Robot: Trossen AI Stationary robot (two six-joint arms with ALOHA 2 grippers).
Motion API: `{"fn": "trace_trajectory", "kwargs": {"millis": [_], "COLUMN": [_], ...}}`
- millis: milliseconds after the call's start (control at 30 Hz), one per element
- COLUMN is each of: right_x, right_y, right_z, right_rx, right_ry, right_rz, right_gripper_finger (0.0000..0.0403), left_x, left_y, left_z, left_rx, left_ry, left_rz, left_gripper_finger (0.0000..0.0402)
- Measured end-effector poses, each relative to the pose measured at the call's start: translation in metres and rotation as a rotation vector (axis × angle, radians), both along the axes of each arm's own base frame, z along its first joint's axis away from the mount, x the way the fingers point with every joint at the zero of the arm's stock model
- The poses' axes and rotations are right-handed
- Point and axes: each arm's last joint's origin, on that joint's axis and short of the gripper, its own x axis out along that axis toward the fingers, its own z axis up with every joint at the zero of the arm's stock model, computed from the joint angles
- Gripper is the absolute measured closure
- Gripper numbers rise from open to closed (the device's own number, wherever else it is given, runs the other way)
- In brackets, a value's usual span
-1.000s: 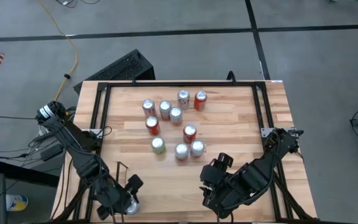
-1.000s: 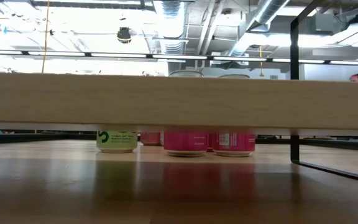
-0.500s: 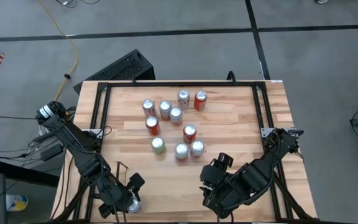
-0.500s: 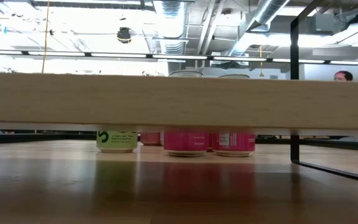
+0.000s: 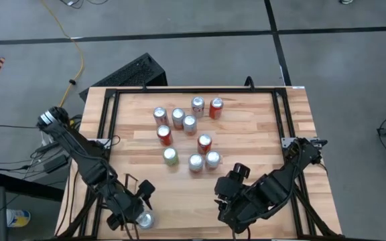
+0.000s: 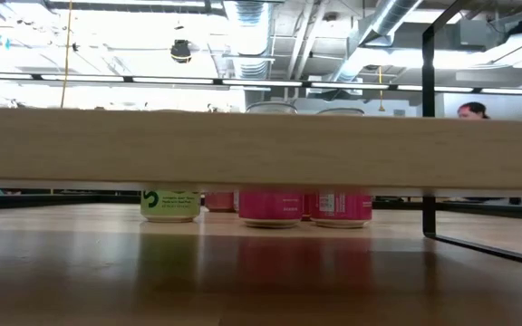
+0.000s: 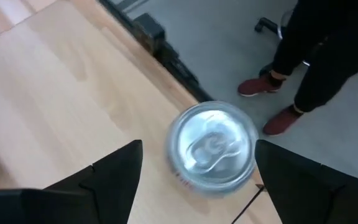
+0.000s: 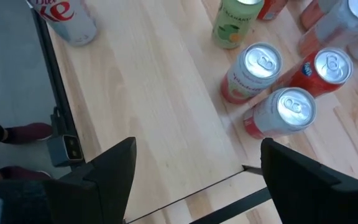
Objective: Place canned beverage on shelf
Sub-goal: Put the silver soda can on the shelf
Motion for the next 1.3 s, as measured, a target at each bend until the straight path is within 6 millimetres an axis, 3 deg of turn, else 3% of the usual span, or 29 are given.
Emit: {"fn": "trace_trajectory", "kwargs": {"millis": [233,400,567,867,1067,1300], "right_x": [0.015,0.039,0.071,0.12,0.15,0.164], "right_y": [-0.003,-0.014,-0.019,0.001,0.018,0.032], "right_z": [0.005,0.013,0.007,-0.032,-0.058,-0.087], "right_rx": [-0.02,-0.036,-0.029,0.056,0.158,0.211], "right_ry": [-0.098,-0.21,-0.278,-0.395,-0.53,-0.555], "right_rz": [0.06,0.13,0.217,0.219,0.158,0.123], "right_gripper_finger": [0.0088,0.0095,0.0154,0.038,0.0391,0.0402], "left_x": [-0.008,-0.016,-0.026,-0.057,-0.078,-0.098], "left_y": [0.008,0.021,0.032,0.036,0.035,0.035], "left_z": [0.015,0.051,0.085,0.135,0.156,0.163], "left_rx": [-0.036,-0.016,-0.069,-0.118,-0.172,-0.262], "left_ry": [-0.03,-0.122,-0.154,-0.148,-0.165,-0.139], "left_rz": [0.011,0.12,0.234,0.219,0.194,0.162], "left_gripper_finger": [0.0107,0.0107,0.0119,0.0218,0.0295,0.0369]}}
